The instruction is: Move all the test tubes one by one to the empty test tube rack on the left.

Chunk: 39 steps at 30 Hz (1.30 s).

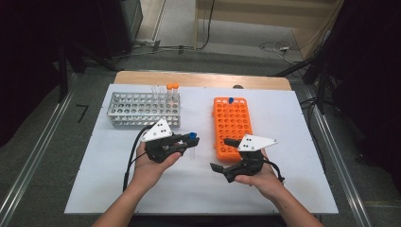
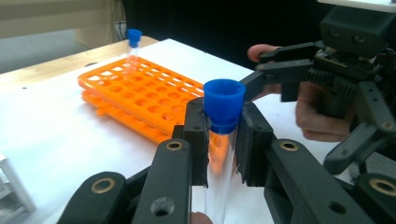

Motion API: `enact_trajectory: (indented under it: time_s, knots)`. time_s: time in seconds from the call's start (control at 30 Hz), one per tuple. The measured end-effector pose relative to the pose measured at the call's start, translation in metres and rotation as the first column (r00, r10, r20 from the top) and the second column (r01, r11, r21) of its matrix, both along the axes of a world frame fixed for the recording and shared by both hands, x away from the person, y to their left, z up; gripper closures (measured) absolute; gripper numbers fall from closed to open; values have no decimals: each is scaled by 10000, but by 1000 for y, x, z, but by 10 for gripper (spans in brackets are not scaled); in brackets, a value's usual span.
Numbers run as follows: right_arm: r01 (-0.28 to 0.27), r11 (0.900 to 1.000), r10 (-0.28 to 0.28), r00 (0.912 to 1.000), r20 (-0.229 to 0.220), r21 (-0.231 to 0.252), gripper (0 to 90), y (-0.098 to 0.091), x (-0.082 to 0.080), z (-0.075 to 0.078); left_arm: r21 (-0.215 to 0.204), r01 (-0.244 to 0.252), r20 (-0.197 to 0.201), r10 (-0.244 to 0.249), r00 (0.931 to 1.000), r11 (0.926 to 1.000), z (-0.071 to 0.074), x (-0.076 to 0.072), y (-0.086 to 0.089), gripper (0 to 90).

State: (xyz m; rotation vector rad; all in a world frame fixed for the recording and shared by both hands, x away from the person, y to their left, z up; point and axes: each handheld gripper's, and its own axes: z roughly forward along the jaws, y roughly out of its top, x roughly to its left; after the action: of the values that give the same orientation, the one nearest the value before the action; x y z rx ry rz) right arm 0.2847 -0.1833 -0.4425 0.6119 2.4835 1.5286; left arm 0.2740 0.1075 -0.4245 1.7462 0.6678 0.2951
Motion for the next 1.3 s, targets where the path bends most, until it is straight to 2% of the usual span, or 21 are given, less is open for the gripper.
enact_trajectory:
  time_s: [0.4,0.6,0.83,1.1,1.3]
  knots:
    - [878,9961,-878,9961,109,5,3,-47,5,-2,6,-898,82,898,9959,9960,3,13,29,769]
    - [1306,9914,-1305,9914,100,-97,2,-70,5,-5,11,-1461,186,1461,9891,9893,6,22,45,769]
    - [1763,9841,-1762,9843,46,-197,3,-93,4,-11,103,-2099,258,2096,9774,9777,8,34,62,769]
    - [2210,9750,-2212,9752,-51,-235,3,-115,4,-15,70,-2887,265,2884,9571,9574,14,50,80,768]
    - [2404,9705,-2406,9706,-72,-180,3,-123,8,-17,8,-3627,325,3624,9314,9319,21,65,96,769]
